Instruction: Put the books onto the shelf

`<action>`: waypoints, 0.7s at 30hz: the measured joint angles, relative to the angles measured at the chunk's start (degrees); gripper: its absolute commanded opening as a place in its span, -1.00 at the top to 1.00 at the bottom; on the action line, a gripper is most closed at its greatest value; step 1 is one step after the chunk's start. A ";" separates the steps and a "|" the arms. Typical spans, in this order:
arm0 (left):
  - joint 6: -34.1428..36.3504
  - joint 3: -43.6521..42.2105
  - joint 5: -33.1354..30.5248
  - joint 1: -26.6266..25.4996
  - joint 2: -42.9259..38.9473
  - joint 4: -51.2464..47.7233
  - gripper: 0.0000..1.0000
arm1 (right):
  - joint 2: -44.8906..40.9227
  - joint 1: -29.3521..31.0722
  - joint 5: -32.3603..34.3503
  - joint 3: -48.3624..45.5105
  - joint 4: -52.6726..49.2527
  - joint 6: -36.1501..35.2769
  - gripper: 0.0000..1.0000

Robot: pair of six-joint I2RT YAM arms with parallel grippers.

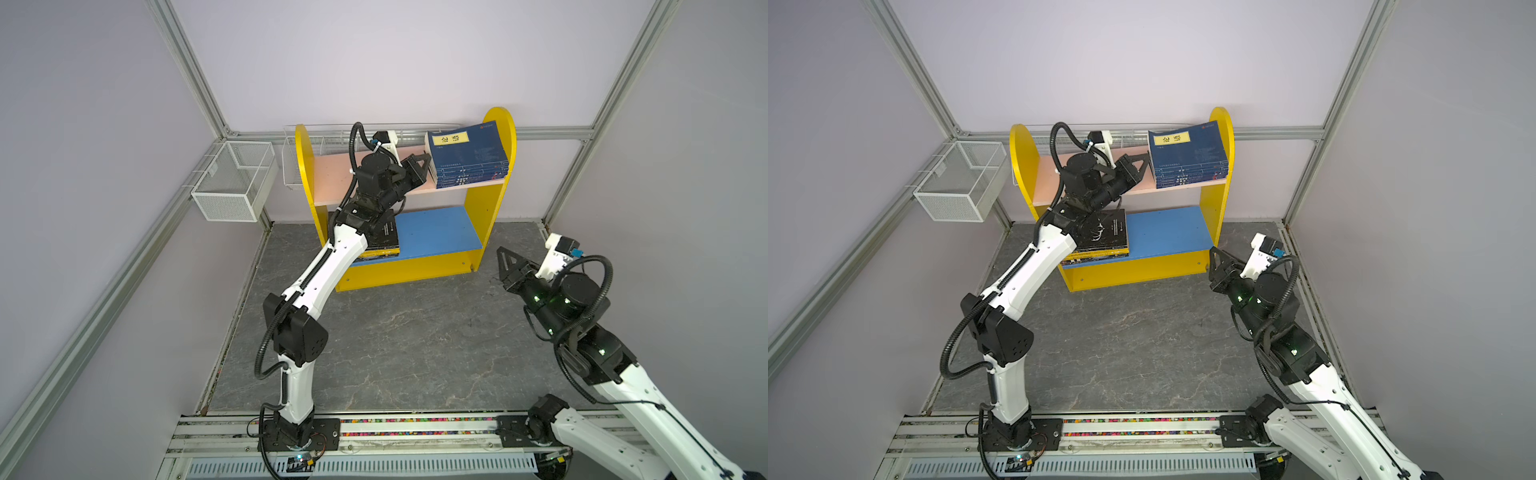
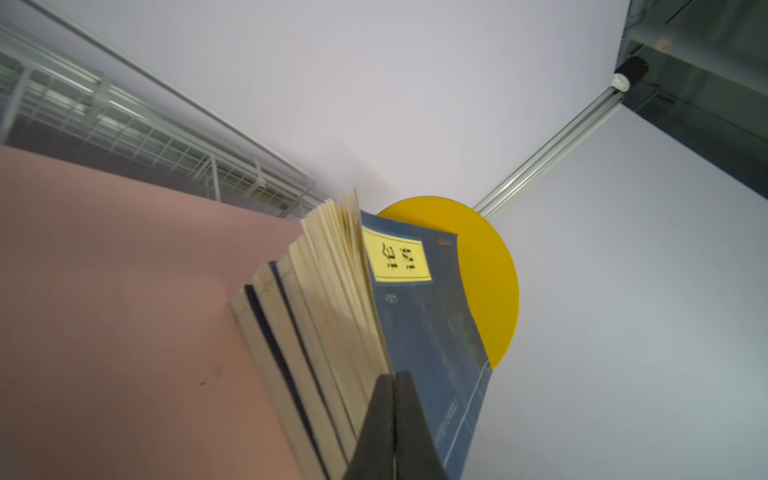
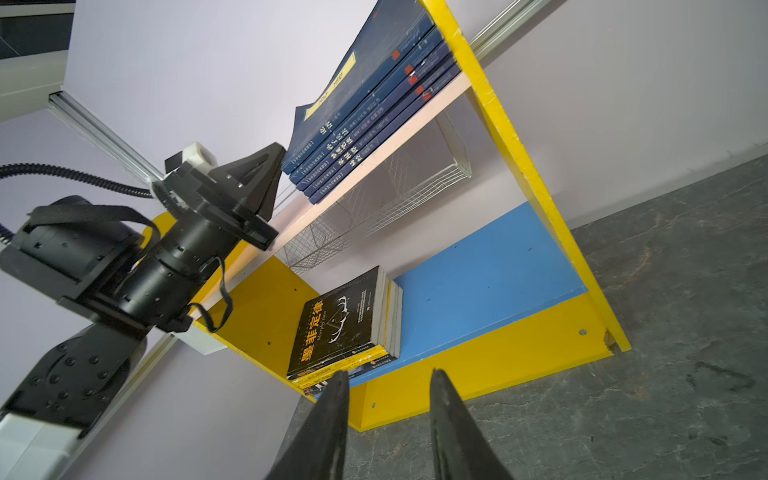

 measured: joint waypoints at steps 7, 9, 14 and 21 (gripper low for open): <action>10.23 -14.08 -15.43 0.31 -13.00 -3.91 0.72 | -3.19 -0.52 9.25 1.31 -2.75 -10.27 0.25; 12.28 -22.08 -18.01 0.37 -19.17 -3.37 0.71 | -3.08 -0.98 13.00 0.92 -3.52 -13.11 0.26; 13.86 -49.55 -22.38 -0.13 -37.07 -2.05 0.69 | -2.27 -4.04 23.91 -7.41 -3.19 -20.37 0.12; 13.86 -80.06 -36.98 1.99 -52.48 -12.37 0.21 | 5.60 -11.91 30.71 -26.93 0.70 -23.58 -0.27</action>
